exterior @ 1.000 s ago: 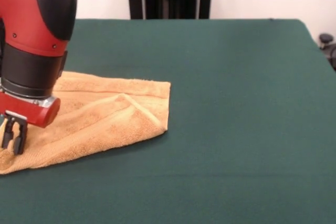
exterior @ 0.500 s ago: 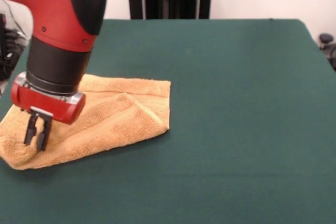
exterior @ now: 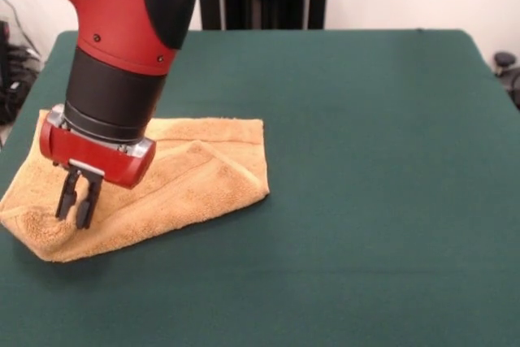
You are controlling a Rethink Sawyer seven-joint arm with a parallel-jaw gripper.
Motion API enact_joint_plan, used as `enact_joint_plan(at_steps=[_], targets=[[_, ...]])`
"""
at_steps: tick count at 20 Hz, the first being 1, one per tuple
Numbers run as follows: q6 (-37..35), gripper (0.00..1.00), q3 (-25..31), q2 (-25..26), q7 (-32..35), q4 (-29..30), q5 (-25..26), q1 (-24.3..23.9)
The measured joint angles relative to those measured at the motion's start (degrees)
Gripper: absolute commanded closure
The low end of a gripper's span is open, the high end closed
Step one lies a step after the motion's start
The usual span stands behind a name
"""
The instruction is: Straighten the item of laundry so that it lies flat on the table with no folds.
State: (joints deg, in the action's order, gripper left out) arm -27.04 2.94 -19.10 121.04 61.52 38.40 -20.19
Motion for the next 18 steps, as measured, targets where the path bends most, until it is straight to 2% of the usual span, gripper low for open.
enact_joint_plan(at_steps=[2, 3, 18], targets=[[0.0, 1.0, -0.6, 0.02, 0.0, -0.06, -0.43, 0.26], [-0.01, 0.0, -1.06, 0.02, 0.0, -0.07, -0.51, 0.32], [0.0, 0.0, -3.19, 0.19, 0.0, -0.08, -4.27, 0.45]])
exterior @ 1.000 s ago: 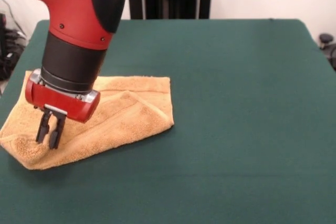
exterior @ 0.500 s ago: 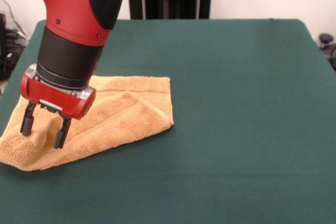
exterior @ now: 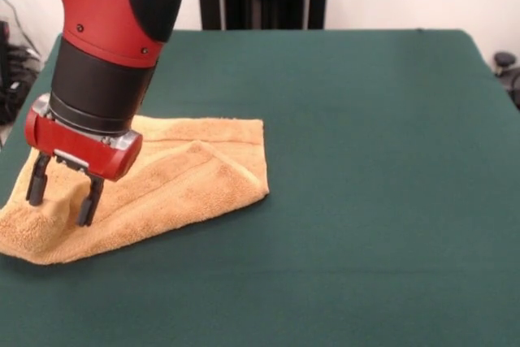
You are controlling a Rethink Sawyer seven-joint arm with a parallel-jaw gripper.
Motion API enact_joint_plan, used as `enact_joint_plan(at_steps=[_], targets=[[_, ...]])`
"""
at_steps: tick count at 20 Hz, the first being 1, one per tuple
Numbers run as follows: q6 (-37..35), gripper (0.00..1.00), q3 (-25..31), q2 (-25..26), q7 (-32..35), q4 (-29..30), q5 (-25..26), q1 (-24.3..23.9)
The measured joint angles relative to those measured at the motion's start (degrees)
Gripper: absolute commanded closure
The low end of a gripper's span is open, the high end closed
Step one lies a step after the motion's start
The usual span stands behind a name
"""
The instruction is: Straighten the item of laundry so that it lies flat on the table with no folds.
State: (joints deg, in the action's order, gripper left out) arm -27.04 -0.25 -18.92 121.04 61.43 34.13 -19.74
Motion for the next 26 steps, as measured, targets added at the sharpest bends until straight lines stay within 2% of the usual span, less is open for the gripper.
enact_joint_plan(at_steps=[4, 5, 14, 26], targets=[[-0.01, 0.0, 0.6, 0.24, 0.0, 0.07, -2.76, -1.21], [-0.01, 0.0, 1.57, 0.44, 0.0, 0.23, -4.94, -2.68], [-1.67, 0.0, 6.45, 3.25, 0.0, 0.43, -12.63, -10.49], [-5.49, 0.0, 8.04, 5.24, -0.01, -0.56, -18.55, -12.82]])
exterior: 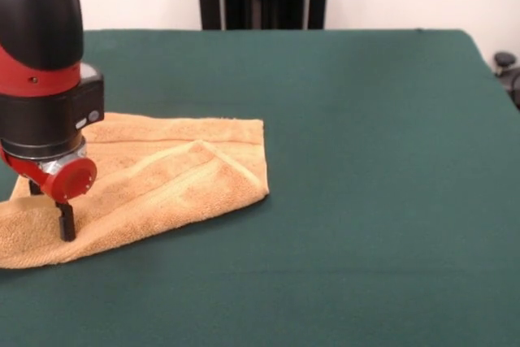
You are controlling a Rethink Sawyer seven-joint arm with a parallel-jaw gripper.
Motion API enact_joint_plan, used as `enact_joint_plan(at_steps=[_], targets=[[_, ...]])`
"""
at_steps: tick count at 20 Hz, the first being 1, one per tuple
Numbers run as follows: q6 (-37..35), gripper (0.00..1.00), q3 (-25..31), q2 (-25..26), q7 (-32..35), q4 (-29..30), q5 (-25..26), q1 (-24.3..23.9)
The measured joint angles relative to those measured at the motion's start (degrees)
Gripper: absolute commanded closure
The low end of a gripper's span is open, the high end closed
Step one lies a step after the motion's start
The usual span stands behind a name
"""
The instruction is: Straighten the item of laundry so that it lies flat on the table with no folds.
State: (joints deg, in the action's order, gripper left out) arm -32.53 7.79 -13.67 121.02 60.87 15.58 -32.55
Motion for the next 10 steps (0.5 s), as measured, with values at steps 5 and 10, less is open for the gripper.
enact_joint_plan(at_steps=[5, 10], targets=[[-0.82, 0.0, 0.22, 0.22, 0.0, -0.23, -1.42, -0.41], [-2.37, 0.0, 0.26, 0.51, 0.0, -0.53, -3.65, -0.6]])
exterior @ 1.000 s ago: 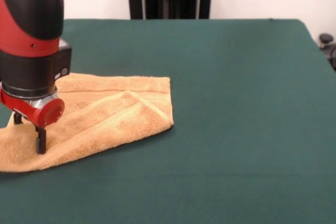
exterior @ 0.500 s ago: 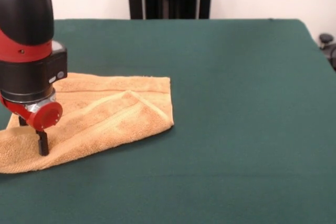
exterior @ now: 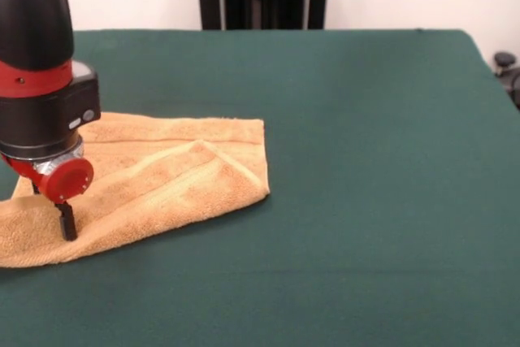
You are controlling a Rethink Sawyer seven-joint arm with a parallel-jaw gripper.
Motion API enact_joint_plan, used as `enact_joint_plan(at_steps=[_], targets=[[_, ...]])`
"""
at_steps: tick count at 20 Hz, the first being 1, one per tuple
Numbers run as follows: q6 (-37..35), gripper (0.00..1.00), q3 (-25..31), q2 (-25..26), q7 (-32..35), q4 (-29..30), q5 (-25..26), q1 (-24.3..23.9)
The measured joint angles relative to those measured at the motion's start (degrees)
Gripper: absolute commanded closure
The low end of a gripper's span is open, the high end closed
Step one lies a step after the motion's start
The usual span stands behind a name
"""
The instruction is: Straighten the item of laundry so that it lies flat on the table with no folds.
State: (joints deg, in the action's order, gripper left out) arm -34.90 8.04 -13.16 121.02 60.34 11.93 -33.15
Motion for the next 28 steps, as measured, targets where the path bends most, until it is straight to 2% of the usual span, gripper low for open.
enact_joint_plan(at_steps=[7, 8, 13, 18, 28], targets=[[-7.71, 0.0, 0.02, 1.23, 0.0, -0.71, -8.01, -0.2], [-10.29, 0.0, 0.02, 1.7, 0.0, -0.74, -10.73, -0.29], [-14.35, 0.0, 0.02, 2.72, 0.0, -0.73, -15.23, -0.31], [-16.28, 0.0, 0.01, 3.6, 0.0, -0.71, -18.58, -0.32], [-16.87, 0.0, -0.61, 4.19, 0.0, -0.7, -21.63, -0.32]])
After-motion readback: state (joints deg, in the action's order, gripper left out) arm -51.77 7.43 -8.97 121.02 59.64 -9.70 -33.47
